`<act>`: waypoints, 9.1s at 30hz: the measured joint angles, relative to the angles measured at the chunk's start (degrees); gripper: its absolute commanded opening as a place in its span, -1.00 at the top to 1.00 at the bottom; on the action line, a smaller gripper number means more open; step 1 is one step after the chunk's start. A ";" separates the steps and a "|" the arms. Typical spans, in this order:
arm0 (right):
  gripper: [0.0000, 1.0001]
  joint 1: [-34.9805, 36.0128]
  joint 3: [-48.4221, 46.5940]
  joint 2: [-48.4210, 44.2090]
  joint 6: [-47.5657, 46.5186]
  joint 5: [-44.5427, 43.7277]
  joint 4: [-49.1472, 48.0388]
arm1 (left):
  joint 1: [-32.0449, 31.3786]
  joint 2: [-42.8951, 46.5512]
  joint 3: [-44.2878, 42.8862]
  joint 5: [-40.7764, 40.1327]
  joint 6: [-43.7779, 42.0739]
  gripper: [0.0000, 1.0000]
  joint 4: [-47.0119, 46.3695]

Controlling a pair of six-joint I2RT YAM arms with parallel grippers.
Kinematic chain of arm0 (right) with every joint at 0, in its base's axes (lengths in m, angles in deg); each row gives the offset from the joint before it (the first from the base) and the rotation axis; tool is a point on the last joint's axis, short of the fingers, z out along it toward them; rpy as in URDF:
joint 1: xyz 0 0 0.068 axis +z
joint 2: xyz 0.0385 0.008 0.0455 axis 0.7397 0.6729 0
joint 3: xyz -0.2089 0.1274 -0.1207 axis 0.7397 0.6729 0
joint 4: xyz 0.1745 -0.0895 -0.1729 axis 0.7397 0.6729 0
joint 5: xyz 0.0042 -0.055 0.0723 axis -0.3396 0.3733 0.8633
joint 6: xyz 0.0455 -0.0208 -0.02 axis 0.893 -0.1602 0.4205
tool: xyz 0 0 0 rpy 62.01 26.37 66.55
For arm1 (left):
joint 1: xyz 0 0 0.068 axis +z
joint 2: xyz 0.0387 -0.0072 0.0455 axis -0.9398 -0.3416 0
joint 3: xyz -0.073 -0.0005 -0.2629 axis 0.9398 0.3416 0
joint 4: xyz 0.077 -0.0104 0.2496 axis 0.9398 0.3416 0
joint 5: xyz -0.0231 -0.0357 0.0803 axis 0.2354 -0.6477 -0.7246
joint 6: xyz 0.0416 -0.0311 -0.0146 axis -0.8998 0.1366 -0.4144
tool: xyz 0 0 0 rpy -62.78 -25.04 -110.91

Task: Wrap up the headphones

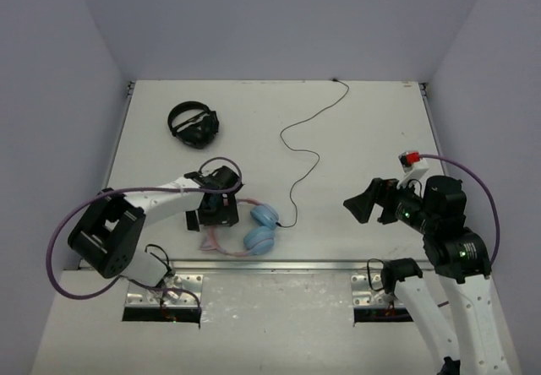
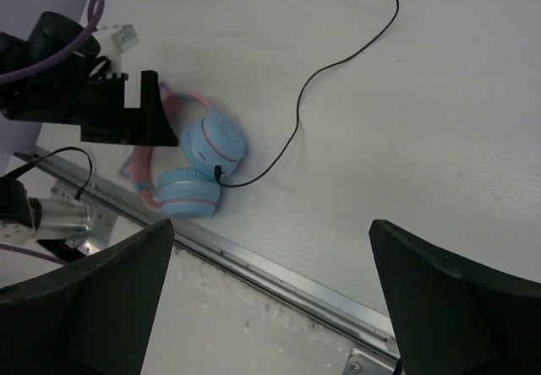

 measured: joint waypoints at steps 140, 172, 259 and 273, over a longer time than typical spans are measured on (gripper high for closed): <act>0.76 31.45 -7.43 37.13 -12.39 -18.64 -35.52 | -23.28 37.48 -16.70 1.44 -42.12 0.99 -14.91; 0.83 34.14 22.34 62.23 13.40 16.37 -114.53 | -23.52 21.03 -53.27 -45.33 -21.51 0.99 -12.74; 0.97 15.82 -24.41 44.46 -41.59 -23.45 -29.70 | -8.37 23.04 -21.35 4.83 -51.65 0.99 -22.25; 0.97 14.60 -18.34 43.80 -30.49 -11.74 -36.70 | -8.37 27.45 -23.15 4.35 -44.74 0.99 -21.94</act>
